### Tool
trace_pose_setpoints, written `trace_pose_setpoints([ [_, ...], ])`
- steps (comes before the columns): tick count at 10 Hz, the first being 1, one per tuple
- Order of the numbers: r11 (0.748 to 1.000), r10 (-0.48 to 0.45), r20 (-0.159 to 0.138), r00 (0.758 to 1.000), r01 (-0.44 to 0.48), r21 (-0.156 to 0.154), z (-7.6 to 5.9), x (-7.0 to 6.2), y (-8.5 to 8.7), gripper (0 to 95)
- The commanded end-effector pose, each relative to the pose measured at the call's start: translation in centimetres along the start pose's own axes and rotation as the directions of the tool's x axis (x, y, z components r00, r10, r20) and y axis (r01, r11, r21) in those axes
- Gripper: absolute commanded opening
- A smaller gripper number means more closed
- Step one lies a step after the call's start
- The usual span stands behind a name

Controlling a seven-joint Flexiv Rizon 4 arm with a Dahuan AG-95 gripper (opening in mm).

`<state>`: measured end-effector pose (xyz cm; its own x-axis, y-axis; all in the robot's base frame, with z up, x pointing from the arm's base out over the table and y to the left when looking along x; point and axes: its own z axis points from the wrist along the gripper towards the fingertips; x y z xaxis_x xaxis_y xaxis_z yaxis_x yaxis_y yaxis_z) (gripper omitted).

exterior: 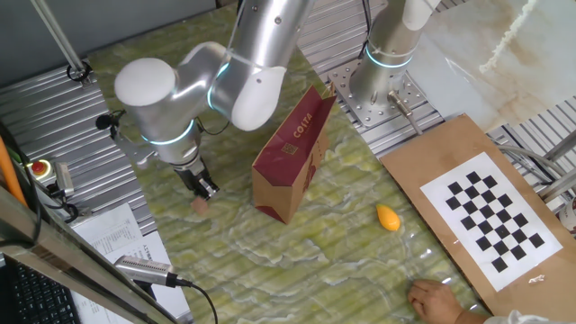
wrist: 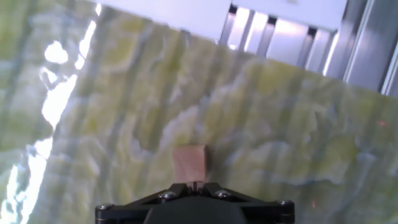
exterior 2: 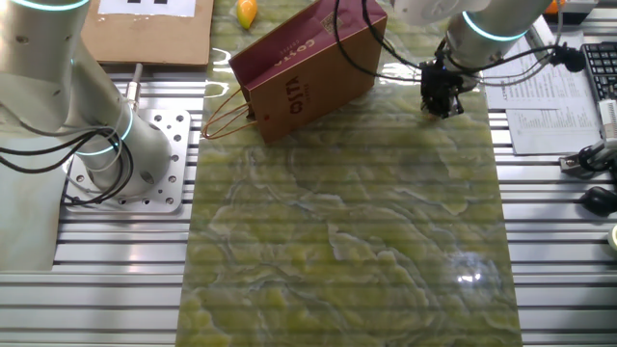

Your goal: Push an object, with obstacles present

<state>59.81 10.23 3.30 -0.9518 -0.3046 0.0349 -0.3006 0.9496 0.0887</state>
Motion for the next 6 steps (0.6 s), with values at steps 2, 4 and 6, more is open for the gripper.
trace_pose_setpoints([
  [2, 1.0, 0.003, -0.009, 1.0, -0.003, 0.01, -0.7, 0.0, -0.4, 0.0],
  [4, 1.0, -0.018, -0.009, 1.0, 0.018, 0.009, -1.1, -0.2, -1.7, 0.0],
  [6, 1.0, -0.03, -0.004, 1.0, 0.03, 0.002, -1.1, -1.2, -3.1, 0.0],
])
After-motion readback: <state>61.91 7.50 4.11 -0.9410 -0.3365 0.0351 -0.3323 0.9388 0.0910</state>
